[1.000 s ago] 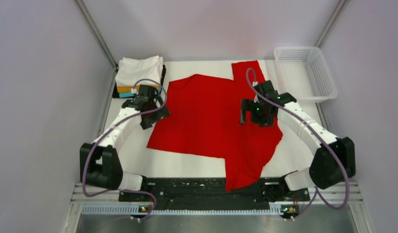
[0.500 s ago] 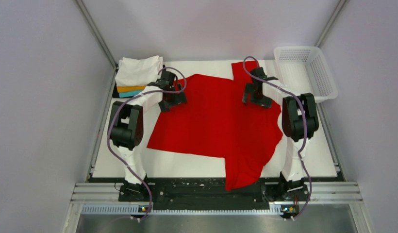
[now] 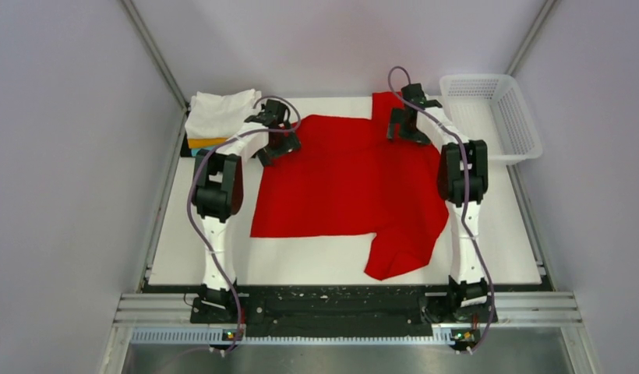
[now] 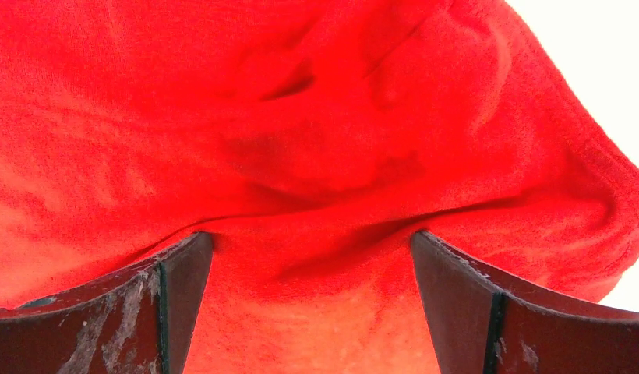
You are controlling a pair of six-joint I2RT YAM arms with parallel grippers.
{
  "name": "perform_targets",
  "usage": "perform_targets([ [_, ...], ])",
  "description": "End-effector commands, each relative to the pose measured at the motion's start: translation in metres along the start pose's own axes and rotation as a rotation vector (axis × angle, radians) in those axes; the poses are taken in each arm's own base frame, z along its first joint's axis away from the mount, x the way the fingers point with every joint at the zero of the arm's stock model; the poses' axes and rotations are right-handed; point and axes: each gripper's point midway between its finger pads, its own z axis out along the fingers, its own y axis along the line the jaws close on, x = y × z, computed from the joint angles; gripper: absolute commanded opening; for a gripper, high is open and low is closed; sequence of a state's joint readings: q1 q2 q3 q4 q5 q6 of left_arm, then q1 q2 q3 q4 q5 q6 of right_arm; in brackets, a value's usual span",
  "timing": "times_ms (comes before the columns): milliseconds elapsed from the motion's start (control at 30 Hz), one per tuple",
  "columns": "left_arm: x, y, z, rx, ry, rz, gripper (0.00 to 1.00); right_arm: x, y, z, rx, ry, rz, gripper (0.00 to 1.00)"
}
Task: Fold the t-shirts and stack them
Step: Flatten out the tshirt
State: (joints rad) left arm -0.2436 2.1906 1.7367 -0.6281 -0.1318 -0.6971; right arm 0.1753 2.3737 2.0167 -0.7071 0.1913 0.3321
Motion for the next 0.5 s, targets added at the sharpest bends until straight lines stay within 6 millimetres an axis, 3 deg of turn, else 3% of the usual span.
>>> perform_targets([
  [0, -0.01, -0.004, 0.005, 0.002, 0.0, -0.038, 0.99, -0.011, -0.01, 0.02, 0.007, 0.022, -0.056, 0.97],
  [100, -0.017, -0.012, -0.013, 0.043, -0.014, -0.036, 0.99, -0.031, -0.001, 0.0, -0.044, -0.019, -0.096, 0.97],
  [167, -0.022, -0.014, -0.031, 0.065, -0.036, -0.022, 0.99, -0.048, 0.003, -0.032, -0.063, -0.075, -0.129, 0.98],
  [233, -0.027, -0.013, -0.052, 0.081, -0.068, -0.017, 0.99, -0.052, 0.005, -0.064, -0.061, -0.104, -0.165, 0.99],
  [333, -0.027, -0.004, -0.085, 0.103, -0.114, -0.007, 0.99, -0.05, 0.006, -0.115, -0.029, -0.164, -0.204, 0.99],
  [467, -0.008, 0.019, -0.12, 0.117, -0.147, -0.004, 0.99, -0.031, 0.003, -0.185, 0.051, -0.291, -0.203, 0.99],
])
